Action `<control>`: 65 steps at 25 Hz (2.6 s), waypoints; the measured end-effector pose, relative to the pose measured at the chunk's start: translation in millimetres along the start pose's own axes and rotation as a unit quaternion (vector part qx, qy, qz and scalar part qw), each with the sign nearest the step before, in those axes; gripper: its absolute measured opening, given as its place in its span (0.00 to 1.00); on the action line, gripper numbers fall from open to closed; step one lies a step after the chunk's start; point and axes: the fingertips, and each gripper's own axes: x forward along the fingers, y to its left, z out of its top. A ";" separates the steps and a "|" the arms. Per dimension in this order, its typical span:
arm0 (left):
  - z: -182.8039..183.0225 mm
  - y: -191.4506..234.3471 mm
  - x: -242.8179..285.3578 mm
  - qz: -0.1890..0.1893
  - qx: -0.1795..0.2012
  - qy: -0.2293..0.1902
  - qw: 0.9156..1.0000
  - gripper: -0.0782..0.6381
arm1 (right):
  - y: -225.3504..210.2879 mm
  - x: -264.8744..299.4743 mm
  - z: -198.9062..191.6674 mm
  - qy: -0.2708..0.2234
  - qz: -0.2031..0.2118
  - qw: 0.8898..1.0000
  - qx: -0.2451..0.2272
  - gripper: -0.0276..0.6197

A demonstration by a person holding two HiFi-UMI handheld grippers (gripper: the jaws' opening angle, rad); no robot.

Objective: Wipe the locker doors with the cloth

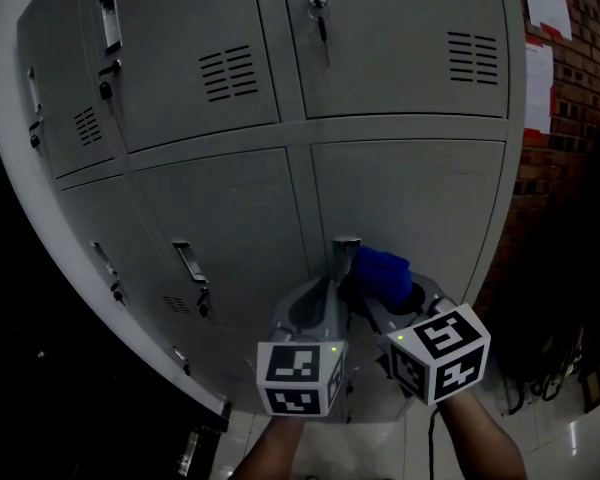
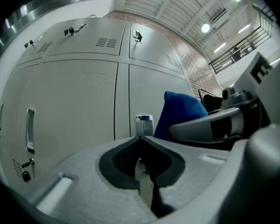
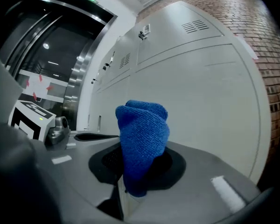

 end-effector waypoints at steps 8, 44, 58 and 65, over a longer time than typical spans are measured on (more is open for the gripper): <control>17.3 25.6 -8.1 0.023 0.011 -0.010 1.000 0.11 | 27.6 40.3 22.5 0.005 0.040 0.999 -0.014 0.18; 26.0 -57.6 38.2 -0.038 -0.007 -0.017 0.999 0.11 | -142.2 -78.5 11.7 0.027 -0.138 0.990 0.001 0.18; 49.0 2.6 12.8 0.003 0.000 -0.042 0.999 0.11 | -38.0 -35.9 64.1 -0.011 -0.023 0.999 -0.023 0.17; 59.7 42.6 -5.9 0.028 0.009 -0.039 0.999 0.11 | 19.1 21.6 89.1 -0.007 0.045 0.998 -0.038 0.17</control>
